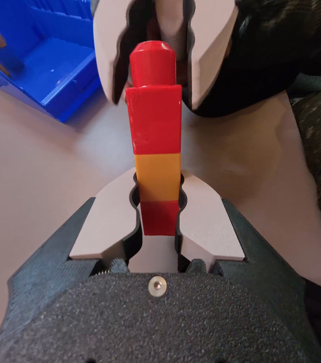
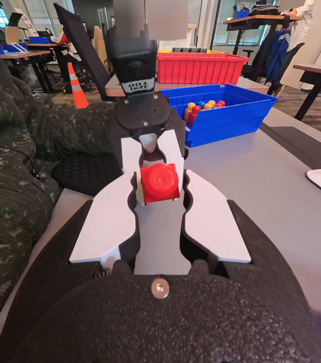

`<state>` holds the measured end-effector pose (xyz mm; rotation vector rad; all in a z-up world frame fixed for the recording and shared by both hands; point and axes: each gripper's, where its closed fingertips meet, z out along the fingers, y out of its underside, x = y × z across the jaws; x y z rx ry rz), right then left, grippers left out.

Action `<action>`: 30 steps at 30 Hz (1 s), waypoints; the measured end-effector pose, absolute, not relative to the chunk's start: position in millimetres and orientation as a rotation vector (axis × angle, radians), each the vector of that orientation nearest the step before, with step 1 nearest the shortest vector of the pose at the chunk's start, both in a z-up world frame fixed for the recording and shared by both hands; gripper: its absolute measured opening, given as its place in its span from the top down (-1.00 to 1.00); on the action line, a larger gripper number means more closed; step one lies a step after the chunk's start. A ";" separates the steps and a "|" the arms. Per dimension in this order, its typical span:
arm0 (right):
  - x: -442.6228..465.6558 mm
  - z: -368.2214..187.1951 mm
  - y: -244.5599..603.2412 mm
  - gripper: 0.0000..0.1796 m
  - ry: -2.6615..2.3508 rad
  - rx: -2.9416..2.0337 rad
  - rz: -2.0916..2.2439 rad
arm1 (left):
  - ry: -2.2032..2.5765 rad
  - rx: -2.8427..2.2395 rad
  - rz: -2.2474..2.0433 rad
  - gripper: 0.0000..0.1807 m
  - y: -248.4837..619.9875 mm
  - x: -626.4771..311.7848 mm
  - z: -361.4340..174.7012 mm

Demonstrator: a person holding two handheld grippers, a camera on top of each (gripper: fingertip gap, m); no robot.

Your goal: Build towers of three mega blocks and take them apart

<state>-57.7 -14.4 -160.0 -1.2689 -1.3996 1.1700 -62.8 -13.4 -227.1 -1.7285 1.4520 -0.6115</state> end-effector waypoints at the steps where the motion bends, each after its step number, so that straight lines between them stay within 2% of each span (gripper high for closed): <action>1: -54.9 -156.9 -12.0 0.50 -1.386 -1.263 1.162 | 1.448 -1.731 -0.619 0.60 -12.8 -63.8 -227.6; 5: -46.9 -155.2 -7.6 0.63 -1.384 -1.264 1.140 | 1.425 -1.728 -0.647 0.60 -11.2 -64.5 -225.1; 10: -42.1 -140.0 -7.7 0.68 -1.401 -1.257 1.109 | 1.340 -1.648 -0.644 0.59 -4.3 -61.6 -209.5; 13: -22.9 -114.3 19.3 0.68 -1.362 -1.303 1.016 | 1.187 -1.656 -0.625 0.49 17.0 -72.9 -199.5; 18: 43.0 -64.9 123.4 0.68 -1.181 -1.533 0.685 | 0.934 -1.653 -0.634 0.74 45.2 -97.8 -181.5; 20: 79.5 -55.3 178.1 0.68 -1.089 -1.646 0.518 | 0.875 -1.627 -0.588 0.92 51.7 -107.1 -173.5; 21: 99.2 -55.6 206.3 0.68 -1.038 -1.708 0.432 | 0.852 -1.603 -0.564 1.00 53.5 -110.9 -168.7; 25: 165.9 -87.5 295.6 0.67 -0.885 -1.959 0.216 | 0.748 -1.537 -0.509 1.00 60.0 -124.6 -151.1; 30: 195.3 -128.5 353.8 0.67 -0.761 -2.093 0.206 | 0.639 -1.495 -0.479 1.00 67.0 -141.8 -139.8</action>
